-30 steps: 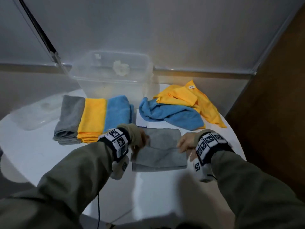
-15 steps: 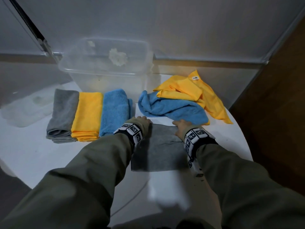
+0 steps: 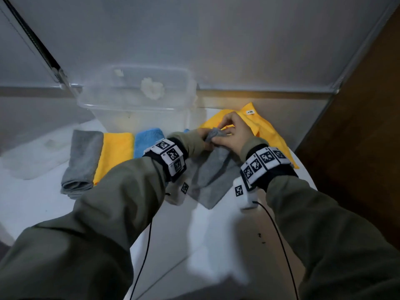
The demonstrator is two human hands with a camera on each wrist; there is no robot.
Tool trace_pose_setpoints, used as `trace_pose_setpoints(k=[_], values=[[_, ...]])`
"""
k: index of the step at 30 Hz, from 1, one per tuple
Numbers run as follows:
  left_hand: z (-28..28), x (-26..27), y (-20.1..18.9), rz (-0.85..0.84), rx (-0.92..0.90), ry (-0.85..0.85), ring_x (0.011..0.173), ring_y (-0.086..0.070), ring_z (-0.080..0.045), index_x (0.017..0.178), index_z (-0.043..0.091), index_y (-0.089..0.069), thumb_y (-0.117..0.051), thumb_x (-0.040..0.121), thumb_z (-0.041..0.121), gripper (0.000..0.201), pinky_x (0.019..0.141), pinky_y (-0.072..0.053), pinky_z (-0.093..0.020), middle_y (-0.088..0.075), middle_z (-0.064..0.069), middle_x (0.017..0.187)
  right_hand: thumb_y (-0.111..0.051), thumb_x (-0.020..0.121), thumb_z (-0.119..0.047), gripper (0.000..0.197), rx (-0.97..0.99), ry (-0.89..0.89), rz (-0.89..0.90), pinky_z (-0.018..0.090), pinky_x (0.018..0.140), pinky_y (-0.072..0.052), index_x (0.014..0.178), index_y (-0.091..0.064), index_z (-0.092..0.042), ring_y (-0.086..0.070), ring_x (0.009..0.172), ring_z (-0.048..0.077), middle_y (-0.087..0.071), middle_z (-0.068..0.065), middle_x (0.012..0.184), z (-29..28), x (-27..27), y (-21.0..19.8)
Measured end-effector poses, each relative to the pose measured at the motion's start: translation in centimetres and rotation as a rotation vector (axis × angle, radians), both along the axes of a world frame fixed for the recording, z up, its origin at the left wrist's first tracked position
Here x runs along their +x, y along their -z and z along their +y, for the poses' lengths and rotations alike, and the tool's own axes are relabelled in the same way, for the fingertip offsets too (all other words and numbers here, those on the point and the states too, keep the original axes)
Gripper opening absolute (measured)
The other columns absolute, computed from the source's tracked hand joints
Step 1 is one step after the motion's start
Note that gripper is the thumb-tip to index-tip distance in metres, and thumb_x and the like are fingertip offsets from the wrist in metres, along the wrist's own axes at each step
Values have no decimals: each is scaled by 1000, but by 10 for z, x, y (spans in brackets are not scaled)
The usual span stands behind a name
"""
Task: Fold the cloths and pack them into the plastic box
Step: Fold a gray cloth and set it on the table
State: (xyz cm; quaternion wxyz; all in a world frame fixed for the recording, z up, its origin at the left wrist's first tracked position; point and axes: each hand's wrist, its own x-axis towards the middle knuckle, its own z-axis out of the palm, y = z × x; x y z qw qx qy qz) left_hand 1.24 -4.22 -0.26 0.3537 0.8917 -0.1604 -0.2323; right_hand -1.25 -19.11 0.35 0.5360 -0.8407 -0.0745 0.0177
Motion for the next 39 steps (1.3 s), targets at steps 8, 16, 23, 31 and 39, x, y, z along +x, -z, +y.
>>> trace_pose_setpoints(k=[8, 16, 23, 31, 39], values=[[33, -12, -65, -103, -553, -364, 58, -56, -4, 87, 3, -61, -50, 57, 4, 32, 59, -49, -13, -61, 11, 54, -82, 66, -22, 44, -204, 36, -118, 33, 101, -39, 100, -55, -31, -47, 114, 21, -50, 2, 116, -24, -14, -5], [65, -19, -85, -132, -608, -513, 55, -58, -4, 82, 0, -59, -51, 78, -9, 14, 52, -48, -8, -62, 8, 51, -78, 70, -36, 19, -407, 45, -20, 33, 108, -24, 67, -60, -30, -34, 122, 21, -40, -3, 110, -24, -15, -33], [69, -26, -64, -110, -549, -653, 53, -62, -7, 120, -5, -52, -55, 87, 0, 33, 49, -51, -14, -64, 2, 63, -79, 71, -24, 35, -79, 118, 87, 44, 81, -52, 69, -45, -19, -58, 83, 23, -56, 7, 83, -8, -15, -63], [56, -46, -58, -293, -149, -694, 87, -53, -31, 119, 8, -39, -46, 92, 24, 32, 82, -44, -37, -54, -14, 99, -60, 77, -19, 30, -82, 309, 109, 37, 80, -50, 100, -42, -22, -55, 86, 27, -55, 8, 98, 43, -24, -91], [59, -62, -72, -317, -585, -730, 84, -50, -21, 92, 20, -36, -46, 90, 45, 27, 83, -42, -35, -47, 0, 76, -56, 91, -19, 38, 443, 63, 213, 38, 55, -59, 125, -40, -18, -54, 100, 29, -47, 11, 117, 98, -38, -118]])
